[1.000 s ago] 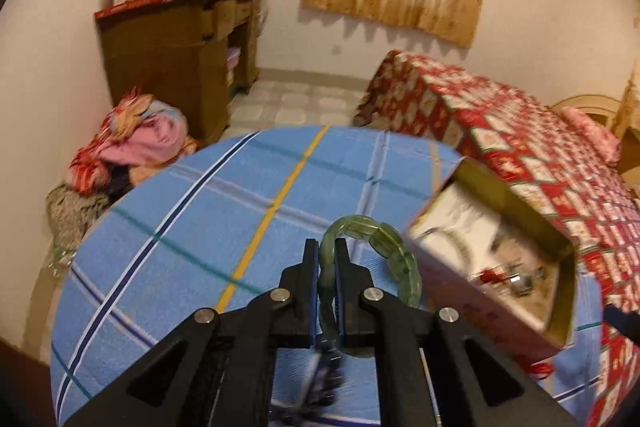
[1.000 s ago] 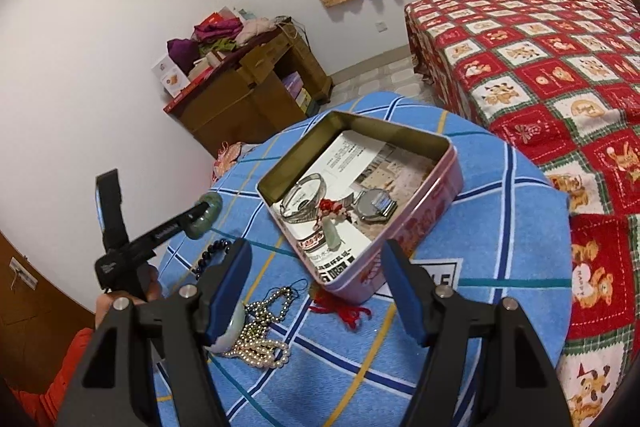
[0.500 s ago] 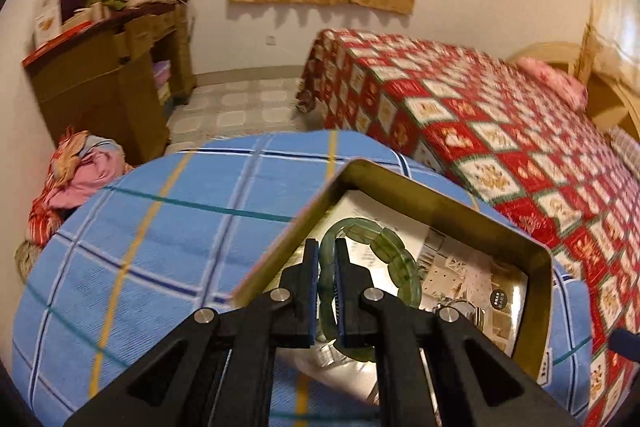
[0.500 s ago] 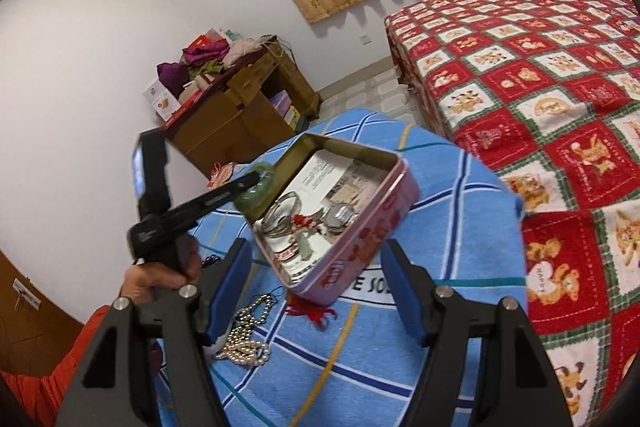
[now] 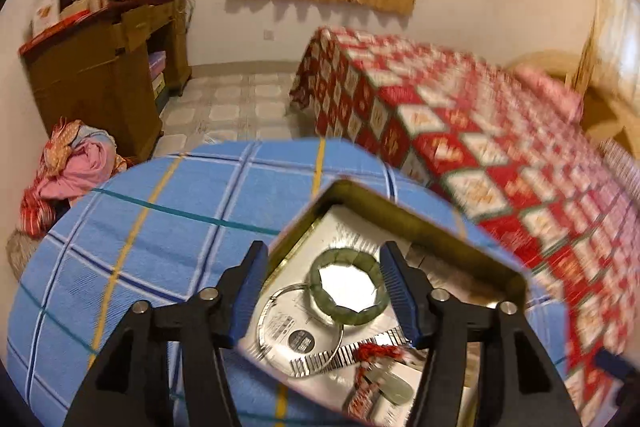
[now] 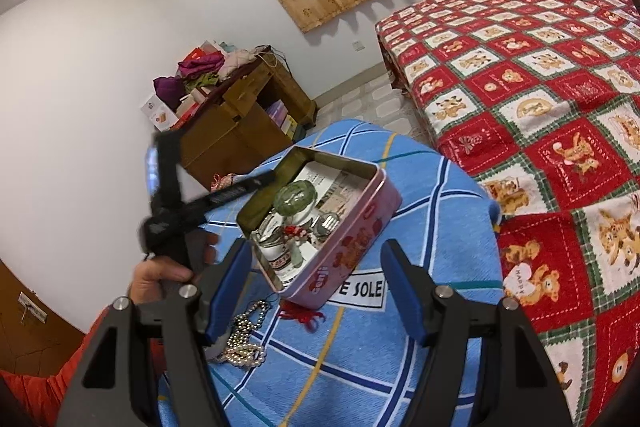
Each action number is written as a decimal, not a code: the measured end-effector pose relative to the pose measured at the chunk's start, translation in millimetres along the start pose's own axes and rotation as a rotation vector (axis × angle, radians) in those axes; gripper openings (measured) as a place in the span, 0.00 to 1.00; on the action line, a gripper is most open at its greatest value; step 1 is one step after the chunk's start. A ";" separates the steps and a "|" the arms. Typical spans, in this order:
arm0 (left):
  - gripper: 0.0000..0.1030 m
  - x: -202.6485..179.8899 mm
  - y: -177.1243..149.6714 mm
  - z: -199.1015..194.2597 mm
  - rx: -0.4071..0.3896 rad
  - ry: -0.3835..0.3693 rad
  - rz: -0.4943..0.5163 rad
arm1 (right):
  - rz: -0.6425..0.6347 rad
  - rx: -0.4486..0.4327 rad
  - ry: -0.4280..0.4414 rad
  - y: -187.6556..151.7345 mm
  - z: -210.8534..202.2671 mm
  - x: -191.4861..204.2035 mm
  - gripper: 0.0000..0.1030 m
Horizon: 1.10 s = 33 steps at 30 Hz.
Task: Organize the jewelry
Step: 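Lower the green jade bangle into the tin and open the left gripper, then withdraw the left gripper from the tin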
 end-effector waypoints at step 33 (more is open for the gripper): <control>0.65 150.7 -202.1 -156.4 -0.105 0.198 -0.345 | -0.260 0.271 0.017 -94.6 78.9 112.6 0.54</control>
Point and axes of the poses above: each gripper's, at about its wrist camera, not at the fingertips, and z roughly the way its jaws point, x to its left, y to its top, the point moved 6 cm from there along z, roughly the way its jaws point, and after that the axes turned 7 degrees about x, right-handed, at the moved point
